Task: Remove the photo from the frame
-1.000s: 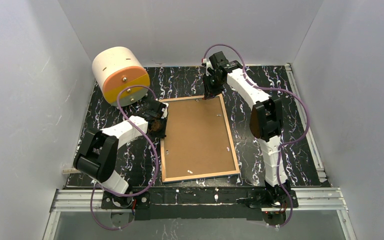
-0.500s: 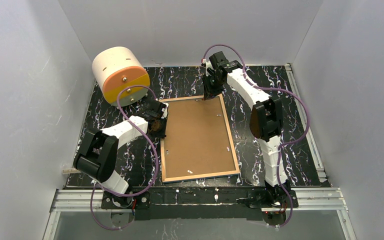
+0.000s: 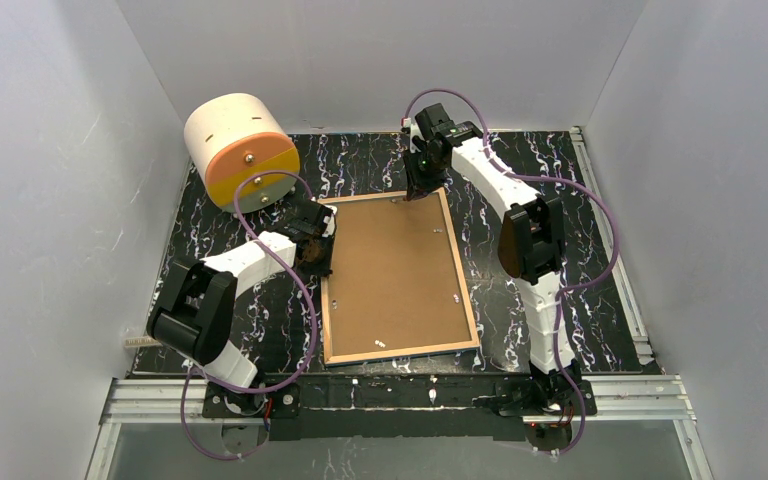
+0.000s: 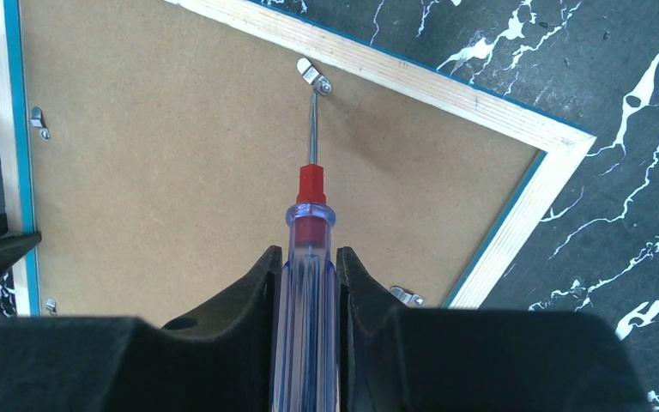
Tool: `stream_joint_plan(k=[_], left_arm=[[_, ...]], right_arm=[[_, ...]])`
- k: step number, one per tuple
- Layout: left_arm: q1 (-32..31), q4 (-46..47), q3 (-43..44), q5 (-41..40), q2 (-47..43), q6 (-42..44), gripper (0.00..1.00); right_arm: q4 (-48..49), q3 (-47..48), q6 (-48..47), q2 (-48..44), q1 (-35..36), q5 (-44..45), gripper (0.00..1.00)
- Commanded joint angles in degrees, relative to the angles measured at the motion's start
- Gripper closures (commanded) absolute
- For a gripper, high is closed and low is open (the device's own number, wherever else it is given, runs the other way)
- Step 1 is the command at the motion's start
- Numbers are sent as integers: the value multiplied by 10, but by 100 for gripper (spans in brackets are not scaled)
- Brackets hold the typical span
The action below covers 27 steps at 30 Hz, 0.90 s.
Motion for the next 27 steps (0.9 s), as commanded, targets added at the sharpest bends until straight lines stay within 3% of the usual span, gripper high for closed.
stream_joint_plan(k=[1,10,27], left_arm=[[-5,-46,-15,13,21,46,100],[-5,-49,-16,10,21,46,100],[-5,-49,-14,11,25,46,100]], right_arm=[[16,26,18,-29,1,17,99],[-17,67,37,-36,0,22,99],[5,19,39,-11,-1,15,99]])
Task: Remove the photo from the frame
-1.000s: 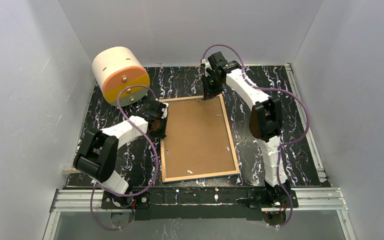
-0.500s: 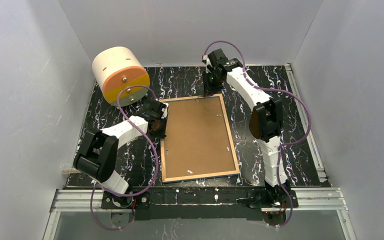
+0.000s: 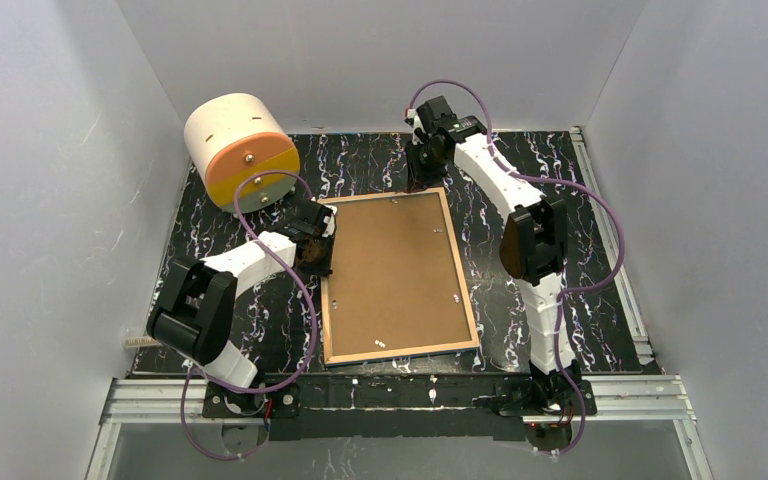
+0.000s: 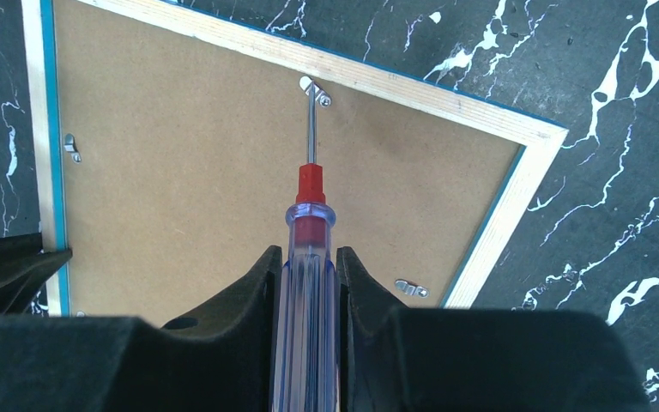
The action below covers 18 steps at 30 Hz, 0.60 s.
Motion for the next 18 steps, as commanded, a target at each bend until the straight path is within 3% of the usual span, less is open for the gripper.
stream_joint_plan(k=[1,18], left_arm=[[-5,-48,-14,11,23,46,100],[-5,-48,-14,13,25,46,100]], right_arm=[[16,-6,3,2,-2,-2,99],[20,-15,-3,26,-4,-23,99]])
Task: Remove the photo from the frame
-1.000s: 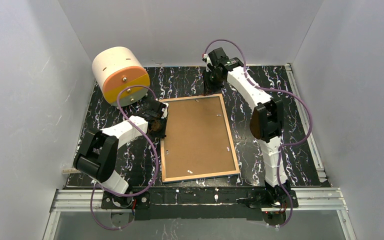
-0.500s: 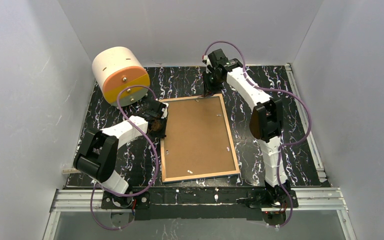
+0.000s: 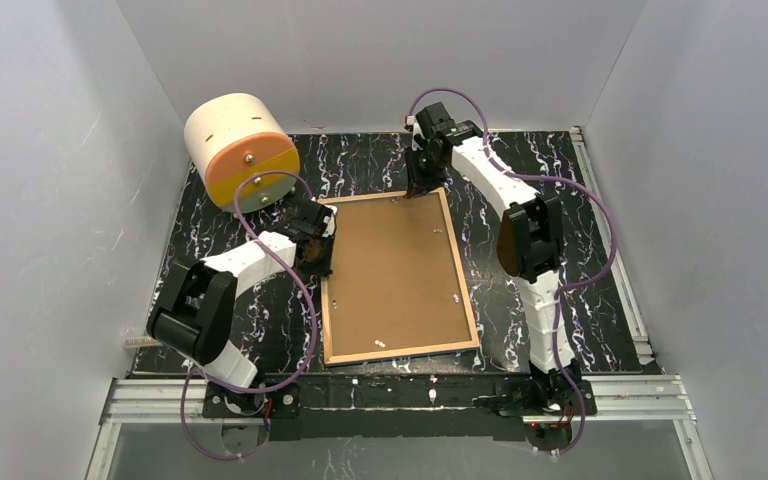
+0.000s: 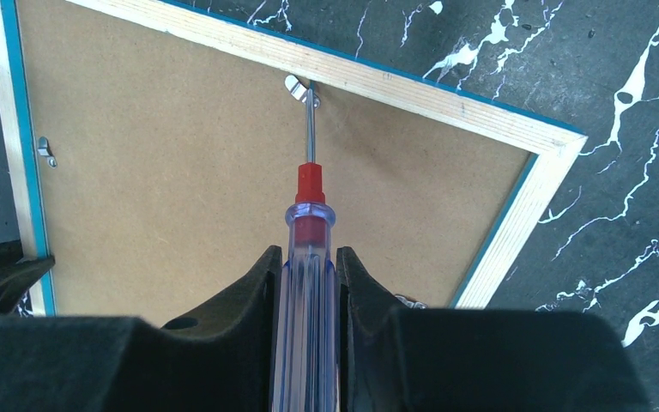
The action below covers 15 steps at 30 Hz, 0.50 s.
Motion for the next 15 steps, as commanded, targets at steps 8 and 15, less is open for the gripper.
stream_joint_plan(k=[8,15], left_arm=[[-5,-49,-14,11,23,46,100],[-5,-49,-13,16,27,46,100]], right_arm=[[-26,23,-20,14,-1,-52,99],[-40,21,-42,9,-1,-71,99]])
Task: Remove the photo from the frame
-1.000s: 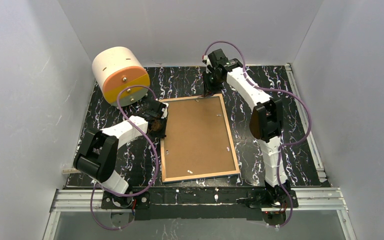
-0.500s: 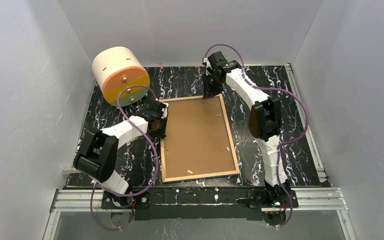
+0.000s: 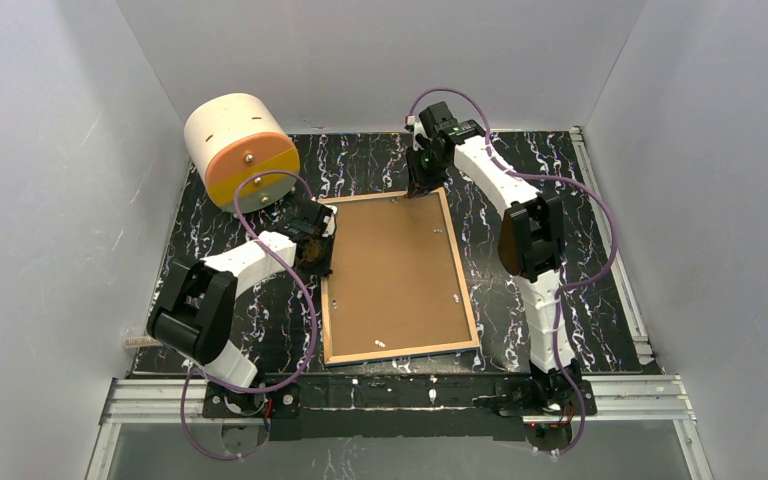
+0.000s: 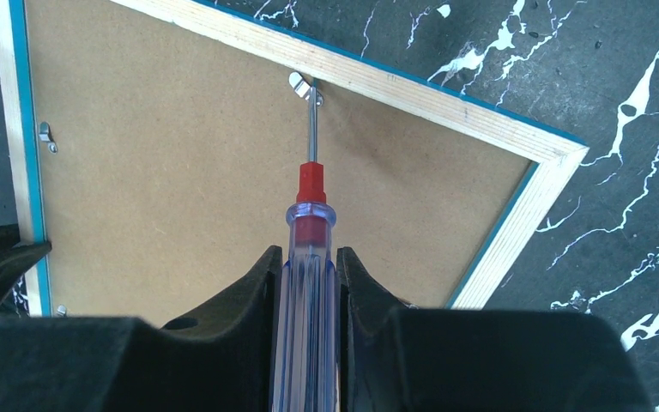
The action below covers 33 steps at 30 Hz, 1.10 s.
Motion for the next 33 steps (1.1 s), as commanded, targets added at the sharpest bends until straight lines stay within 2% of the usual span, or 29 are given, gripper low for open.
stream_joint_plan(k=[1,11,15,20,26,31,33], left_arm=[[-5,-48,-13,16,27,46,100],[-5,-48,-14,16,27,46,100],[-5,-48,-14,15,27,46,100],[-5,-48,-14,14,27,46,100],[-5,-47,-14,14,27,45,100],[-5,-48,-14,12,26,44,100],[-5,-48,-15,11,26,43,100]], right_arm=[[-39,23,-23,9,6,-48,99],[-62,45,-30,22,10,-68,99],[-58,40,-28,14,10,-35,99],[-42,43,-12,-8,10,-51,99],[9,-31,7,-73,11,-25,99],[29,-109,26,-130,8,61,99],[46,-151,35,-156,5,70,99]])
